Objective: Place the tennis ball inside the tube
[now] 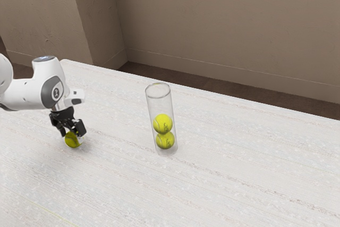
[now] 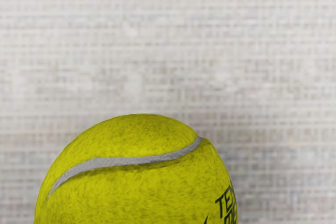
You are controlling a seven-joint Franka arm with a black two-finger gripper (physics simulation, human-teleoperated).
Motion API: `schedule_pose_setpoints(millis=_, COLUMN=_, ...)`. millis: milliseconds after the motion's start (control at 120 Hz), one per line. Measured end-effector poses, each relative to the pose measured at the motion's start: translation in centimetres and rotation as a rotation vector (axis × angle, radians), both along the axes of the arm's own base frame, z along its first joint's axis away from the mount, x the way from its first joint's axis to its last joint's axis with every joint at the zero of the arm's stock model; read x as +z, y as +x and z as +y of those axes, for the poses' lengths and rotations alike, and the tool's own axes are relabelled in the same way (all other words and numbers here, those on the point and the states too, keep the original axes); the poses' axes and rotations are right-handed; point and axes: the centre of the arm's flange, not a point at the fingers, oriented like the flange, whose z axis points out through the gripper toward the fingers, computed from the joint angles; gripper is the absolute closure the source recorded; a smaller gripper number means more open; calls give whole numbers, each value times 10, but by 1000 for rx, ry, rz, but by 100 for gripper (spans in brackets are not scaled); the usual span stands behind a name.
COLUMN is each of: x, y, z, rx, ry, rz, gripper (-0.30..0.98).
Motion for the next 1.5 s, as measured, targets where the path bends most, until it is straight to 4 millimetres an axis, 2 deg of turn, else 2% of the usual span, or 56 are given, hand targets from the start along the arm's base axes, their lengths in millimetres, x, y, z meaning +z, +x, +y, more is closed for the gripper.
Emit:
schedule_pose_setpoints(millis=250, x=-18, y=1, z=10, rx=-20, ry=-9, rz=21, gripper=0)
schedule_pose_setpoints(millis=450, x=-16, y=10, z=8, rx=-55, ry=5, rz=1, gripper=0)
schedule_pose_setpoints(millis=558, x=-22, y=15, z=8, rx=-68, ry=0, rz=-3, gripper=0)
schedule_pose_setpoints(millis=1050, x=-26, y=13, z=6, rx=-69, ry=-6, rz=5, gripper=0)
schedule_pose_setpoints(millis=1258, x=-26, y=13, z=6, rx=-66, ry=-6, rz=7, gripper=18)
schedule_pose_setpoints(millis=1500, x=-21, y=15, z=6, rx=-68, ry=2, rz=2, gripper=31)
